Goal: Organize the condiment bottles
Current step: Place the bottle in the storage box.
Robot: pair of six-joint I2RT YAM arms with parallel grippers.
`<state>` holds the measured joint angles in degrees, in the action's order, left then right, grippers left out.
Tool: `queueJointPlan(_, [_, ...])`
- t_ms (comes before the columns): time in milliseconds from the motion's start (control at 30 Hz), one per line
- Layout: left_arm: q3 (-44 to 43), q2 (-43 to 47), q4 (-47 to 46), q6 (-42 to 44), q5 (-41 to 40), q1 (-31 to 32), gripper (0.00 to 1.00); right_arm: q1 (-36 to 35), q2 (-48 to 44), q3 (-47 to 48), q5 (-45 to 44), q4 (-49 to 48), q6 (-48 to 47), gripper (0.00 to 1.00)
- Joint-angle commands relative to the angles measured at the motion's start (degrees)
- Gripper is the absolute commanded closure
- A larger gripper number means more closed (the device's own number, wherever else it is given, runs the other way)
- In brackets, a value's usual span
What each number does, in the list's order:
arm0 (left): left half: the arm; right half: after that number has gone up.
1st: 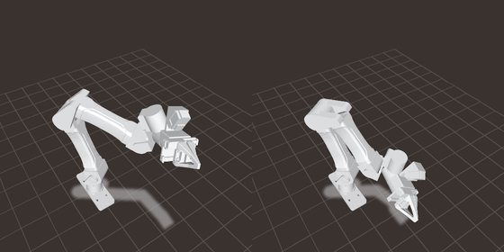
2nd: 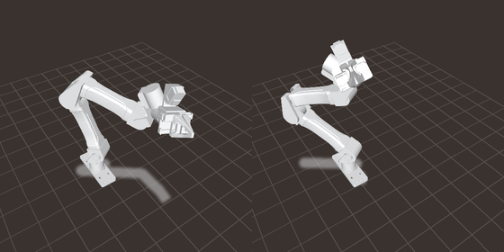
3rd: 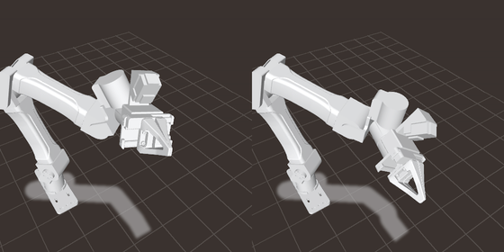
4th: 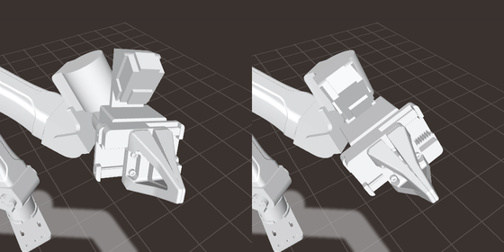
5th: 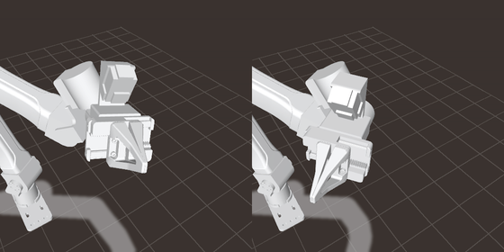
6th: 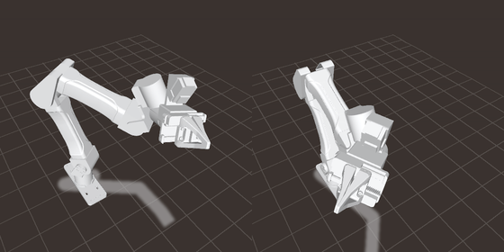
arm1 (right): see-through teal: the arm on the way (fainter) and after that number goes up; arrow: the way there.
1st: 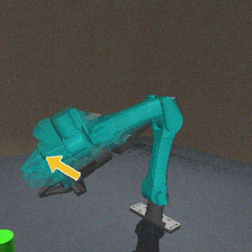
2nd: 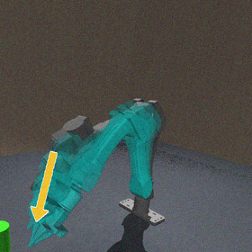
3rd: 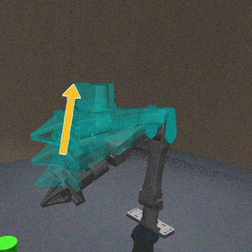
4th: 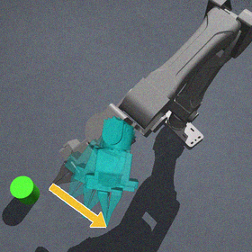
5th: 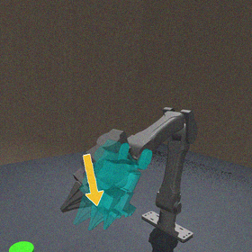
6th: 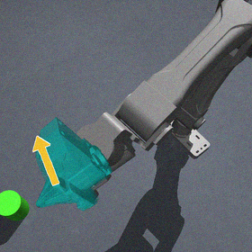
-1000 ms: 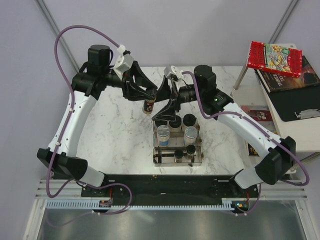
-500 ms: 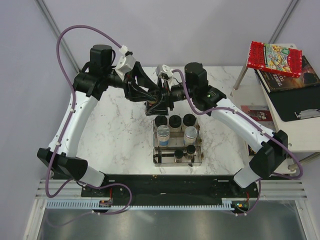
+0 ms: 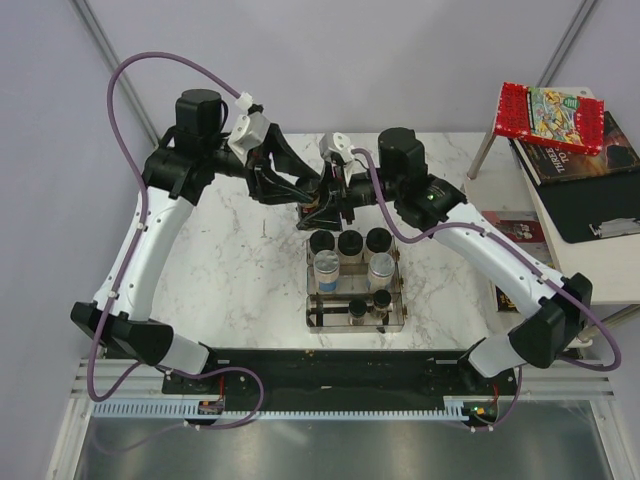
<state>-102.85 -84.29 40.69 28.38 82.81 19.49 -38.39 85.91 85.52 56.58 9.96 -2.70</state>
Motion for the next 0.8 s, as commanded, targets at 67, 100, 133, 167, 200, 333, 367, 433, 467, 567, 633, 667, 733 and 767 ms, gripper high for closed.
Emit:
queueJointPlan(67, [2.9,4.1,-0.5,0.7,1.3,0.0,0.98,1.6,-4.2,-0.4,-1.9,2.1,-3.7,0.86])
queueJointPlan(100, [3.5,4.6,-0.4,1.1,0.8,0.0,0.98,1.6,-4.3,-0.7,-2.2,2.4,-3.9,0.87])
queueJointPlan(133, [4.3,5.4,-0.5,2.1,-0.5,0.0,0.98,1.6,-4.8,-1.0,-2.7,2.7,-4.2,0.89])
queueJointPlan(167, [5.2,5.8,-0.5,2.7,-1.2,0.0,0.98,1.6,-5.0,-1.6,-3.0,2.8,-4.6,0.92])
queueJointPlan(200, [6.7,6.2,-0.5,3.3,-1.8,0.0,0.98,1.6,-5.2,-1.8,-3.1,3.2,-4.9,0.93])
queueJointPlan(333, [9.4,7.1,-0.5,4.3,-4.4,0.0,0.98,1.6,-5.8,-2.7,-4.5,4.5,-6.6,0.96])
queueJointPlan(367, [10.2,7.1,-0.5,4.2,-4.5,0.0,0.98,1.6,-5.8,-2.8,-4.7,4.9,-7.2,0.98])
queueJointPlan(433, [10.9,7.1,-0.5,4.3,-4.7,0.0,0.98,1.6,-5.9,-3.1,-5.3,5.7,-7.8,0.99])
queueJointPlan(467, [11.5,7.2,-0.5,4.4,-4.8,0.0,0.98,1.6,-5.9,-3.1,-5.6,5.9,-8.5,1.0])
queueJointPlan(567, [12.8,7.3,-0.4,4.7,-5.2,0.1,0.98,1.6,-6.0,-3.2,-6.9,8.0,-10.5,1.0])
queueJointPlan(633, [13.3,7.2,-0.3,5.0,-5.7,0.0,0.98,1.6,-6.1,-3.2,-7.6,8.9,-11.6,1.0])
queueJointPlan(667, [13.9,7.4,0.1,5.5,-5.9,0.0,0.98,1.6,-6.2,-3.2,-8.3,9.9,-12.8,1.0])
queueJointPlan(733, [14.6,7.5,0.3,6.0,-6.3,0.0,0.98,1.6,-6.2,-3.2,-8.9,10.8,-13.8,1.0])
queueJointPlan(767, [14.7,7.6,0.8,6.3,-6.4,0.0,0.98,1.6,-6.3,-3.2,-9.5,11.6,-14.3,1.0])
